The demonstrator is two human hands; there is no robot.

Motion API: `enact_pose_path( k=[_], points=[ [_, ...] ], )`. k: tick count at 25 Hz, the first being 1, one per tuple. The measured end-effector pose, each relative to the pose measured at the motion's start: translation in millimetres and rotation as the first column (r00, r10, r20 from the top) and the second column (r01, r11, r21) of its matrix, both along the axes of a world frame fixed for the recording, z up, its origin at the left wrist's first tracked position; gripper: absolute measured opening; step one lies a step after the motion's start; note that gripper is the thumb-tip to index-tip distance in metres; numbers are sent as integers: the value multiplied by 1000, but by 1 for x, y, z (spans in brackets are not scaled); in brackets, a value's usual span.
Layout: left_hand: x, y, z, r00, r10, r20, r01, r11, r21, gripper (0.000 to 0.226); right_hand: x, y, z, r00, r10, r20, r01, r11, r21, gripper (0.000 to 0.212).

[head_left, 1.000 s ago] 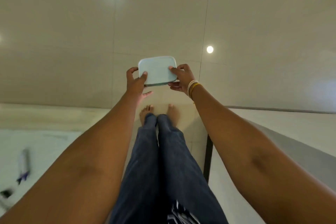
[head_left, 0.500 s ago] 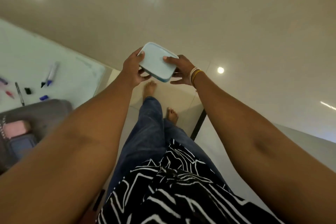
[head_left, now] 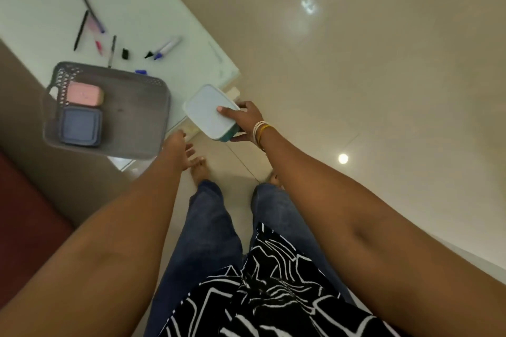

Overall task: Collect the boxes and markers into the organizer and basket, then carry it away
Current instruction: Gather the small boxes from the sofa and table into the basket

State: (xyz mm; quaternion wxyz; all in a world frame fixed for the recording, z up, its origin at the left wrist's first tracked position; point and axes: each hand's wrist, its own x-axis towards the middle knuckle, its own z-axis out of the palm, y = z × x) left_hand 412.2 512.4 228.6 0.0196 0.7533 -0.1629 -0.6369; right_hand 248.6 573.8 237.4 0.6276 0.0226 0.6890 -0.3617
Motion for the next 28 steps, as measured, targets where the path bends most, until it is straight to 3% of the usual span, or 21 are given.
enact_pose_path(
  k=[3,6,11,15,21,24,28],
  points=[
    [73,-28,-10,994,109,13,-110,992,59,46,72,-56,-12,998,50,48,-52,998,35,68],
    [126,-55,-15,990,141,17,-142,988,59,49,133,-99,-25,995,-12,101,1,995,103,64],
    [192,-103,-37,979,195,60,-199,978,57,49,198,-147,-61,997,-81,7,79,986,145,66],
    [226,-138,-56,967,238,89,-243,969,42,50,243,-170,-92,999,-49,4,47,984,173,71],
    [246,-162,-75,970,244,19,-245,966,78,52,282,-192,-123,985,-110,135,76,969,236,51],
    [247,-166,-81,968,252,-9,-250,963,99,51,281,-202,-125,992,26,123,-63,951,301,46],
    [245,-169,-83,960,279,-4,-276,954,112,53,277,-211,-118,920,371,127,-390,829,400,38]
  ],
)
